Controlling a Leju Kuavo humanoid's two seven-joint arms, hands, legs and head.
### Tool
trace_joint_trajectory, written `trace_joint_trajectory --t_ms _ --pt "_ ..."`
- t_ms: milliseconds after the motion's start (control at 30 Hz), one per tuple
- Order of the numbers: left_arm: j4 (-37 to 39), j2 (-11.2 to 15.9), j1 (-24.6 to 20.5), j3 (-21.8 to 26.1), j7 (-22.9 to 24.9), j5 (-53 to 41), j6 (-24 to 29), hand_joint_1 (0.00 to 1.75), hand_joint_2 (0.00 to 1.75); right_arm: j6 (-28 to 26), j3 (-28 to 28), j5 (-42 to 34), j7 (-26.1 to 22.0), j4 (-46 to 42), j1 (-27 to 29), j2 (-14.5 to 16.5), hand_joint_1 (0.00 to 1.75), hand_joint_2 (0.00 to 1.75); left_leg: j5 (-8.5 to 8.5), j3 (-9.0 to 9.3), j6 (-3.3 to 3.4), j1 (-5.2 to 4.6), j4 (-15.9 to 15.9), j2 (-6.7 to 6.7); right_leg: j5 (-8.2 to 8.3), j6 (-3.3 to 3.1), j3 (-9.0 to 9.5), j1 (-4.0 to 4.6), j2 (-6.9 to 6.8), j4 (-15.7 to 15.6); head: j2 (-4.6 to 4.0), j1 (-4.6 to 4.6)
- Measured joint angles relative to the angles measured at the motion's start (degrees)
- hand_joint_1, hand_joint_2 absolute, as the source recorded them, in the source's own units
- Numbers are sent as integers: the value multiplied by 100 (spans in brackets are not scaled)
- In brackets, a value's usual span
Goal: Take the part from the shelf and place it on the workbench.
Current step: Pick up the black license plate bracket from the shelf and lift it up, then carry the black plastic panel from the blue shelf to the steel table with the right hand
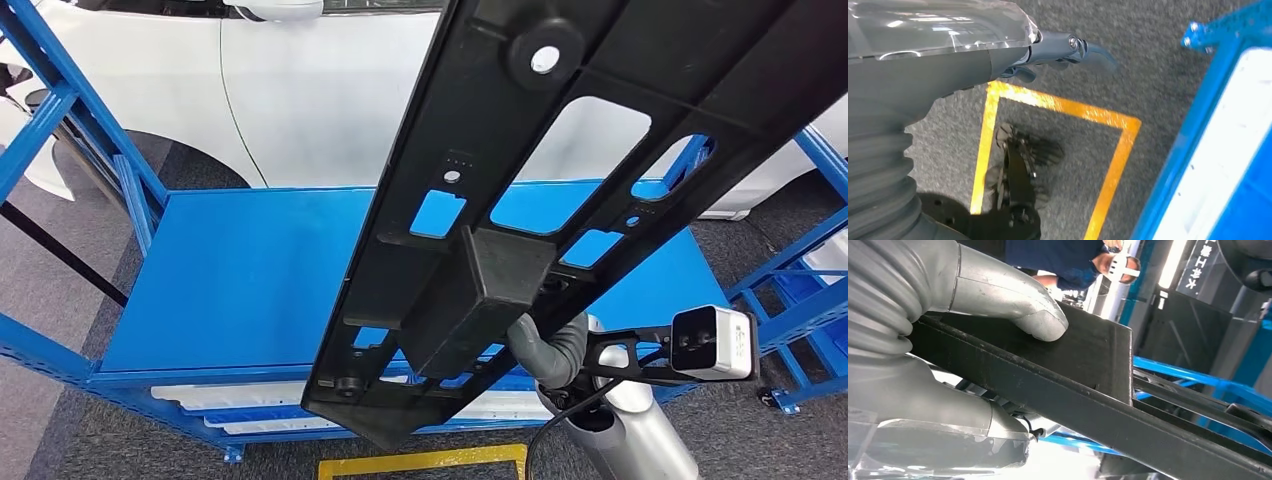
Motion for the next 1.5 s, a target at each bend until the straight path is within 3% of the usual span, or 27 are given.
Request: trace_joint_trajectory --t_ms 33,67,200,233,333,400,467,500,533,567,600,633,700,733,800,867,933,1000,1033,1067,1133,1200,1233,1267,1333,1400,1500 --pt "0 1 0 3 6 3 1 0 175 -35 13 4 5 25 2 -25 175 175 39 -60 -5 -2 7 1 -47 4 0 -2 -1 147 0 0" --pt "0 2 1 5 18 7 4 0 175 -86 26 22 7 40 6 -49 175 175 75 -115 -12 -2 15 1 12 1 105 -3 -1 84 0 0" --pt "0 3 5 8 132 7 34 0 175 -345 78 144 -44 43 19 -151 175 175 210 -262 -91 -13 47 -9 450 -87 1038 28 0 -1280 0 -1" --pt "0 7 8 8 179 2 62 0 175 -407 86 147 -71 33 30 -197 175 175 247 -279 -123 -16 45 -10 473 -111 1117 45 1 -1438 0 -1" --pt "0 26 37 8 322 -30 156 0 175 -548 108 93 -159 4 88 -378 175 175 299 -316 -224 -17 40 -16 581 -208 1054 40 -11 -1513 0 -2" --pt "0 32 61 8 393 -52 203 0 175 -569 115 24 -209 3 123 -467 175 175 -21 -441 -269 -7 331 -16 704 -295 962 12 -29 -1550 0 -2" --pt "0 31 67 8 448 -69 244 0 175 -549 126 -39 -261 21 152 -522 175 175 -572 -658 -302 12 1039 -12 819 -336 818 20 -36 -1543 0 -3" --pt "0 31 68 8 470 -81 264 0 175 -534 135 -63 -285 41 165 -546 175 175 -750 -735 -318 15 1396 -12 873 -337 738 25 -37 -1532 0 -3" --pt "0 30 69 8 488 -93 283 0 175 -521 147 -84 -312 68 176 -570 175 175 -806 -742 -329 15 1628 -11 925 -334 654 28 -38 -1515 0 -2" --pt "0 29 71 8 501 -105 297 0 175 -515 158 -101 -341 97 183 -592 175 175 -743 -657 -332 15 1666 -11 973 -327 570 29 -39 -1493 0 -2" --pt "0 28 71 8 504 -116 305 0 175 -514 168 -124 -378 123 188 -618 175 175 -604 -468 -324 15 1487 -11 1015 -317 492 30 -39 -1469 0 -3" --pt "0 31 69 8 502 -131 308 0 175 -514 176 -152 -423 146 190 -654 175 175 -470 -190 -307 14 1143 -11 1055 -303 423 30 -38 -1442 0 -3" --pt "-1 49 57 7 484 -161 304 0 175 -510 184 -220 -529 182 195 -763 175 175 -436 378 -249 -10 339 -15 1129 -254 325 42 -39 -1401 0 -3" --pt "-2 60 54 6 467 -167 298 0 175 -501 185 -255 -588 198 201 -840 175 175 -472 532 -219 -27 83 -17 1168 -223 304 43 -43 -1392 0 -3" --pt "-2 91 60 5 433 -165 270 0 175 -463 184 -326 -717 220 228 -1021 175 175 -469 554 -158 -47 -53 -22 1256 -151 295 39 -50 -1409 0 -2" --pt "-2 118 65 5 419 -172 219 0 175 -434 168 -401 -826 231 280 -1222 175 175 -354 492 -76 -25 -96 1 1166 -86 245 25 -32 -1336 0 -2" --pt "-2 145 64 4 418 -199 187 0 175 -442 142 -460 -892 238 342 -1412 175 175 -214 378 -13 -2 -126 26 697 -34 88 3 -10 -906 0 -2" --pt "-2 179 68 3 421 -225 183 0 175 -498 122 -534 -946 240 437 -1566 175 175 -89 207 2 -4 -117 29 199 13 -104 -19 -9 -179 0 -1" --pt "-2 191 72 3 422 -233 183 0 175 -534 115 -575 -969 240 507 -1636 175 175 -29 117 -3 -4 -105 30 121 32 -132 -31 -9 95 0 -1" --pt "-2 203 76 3 423 -238 183 0 175 -568 104 -613 -988 240 580 -1705 175 175 27 26 -11 -4 -88 31 170 46 -80 -42 -10 206 0 -1" --pt "-2 215 84 2 428 -249 183 0 175 -590 80 -644 -1005 240 704 -1820 175 175 121 -137 -44 0 -41 29 463 54 325 -63 -11 -184 0 -2" --pt "-2 223 83 1 455 -251 192 0 175 -501 28 -581 -1010 232 825 -1871 175 175 196 -253 -99 -11 12 22 517 23 908 -57 -5 -995 0 -4" --pt "-2 227 81 2 483 -241 208 0 175 -392 -13 -505 -1014 226 911 -1876 175 175 233 -278 -133 -17 27 18 476 -6 1099 -45 -1 -1290 0 -5" --pt "-2 231 80 2 518 -218 233 0 175 -248 -57 -407 -1017 222 1003 -1866 175 175 275 -292 -169 -20 29 13 426 -44 1181 -25 5 -1442 0 -5" --pt "-2 230 87 9 583 -150 307 0 175 101 -141 -163 -1023 224 1182 -1773 175 175 337 -304 -244 -12 19 7 485 -141 1138 -15 -3 -1478 0 -5" --pt "-2 215 108 31 607 -82 380 0 175 474 -240 167 -1024 233 1364 -1541 175 175 88 -403 -300 5 214 5 600 -255 1039 -24 -25 -1496 0 -6" --pt "-2 182 143 63 580 -42 419 0 175 938 -423 729 -1022 238 1739 -1070 175 175 -725 -682 -356 21 1213 5 784 -339 816 -1 -44 -1498 0 -7"
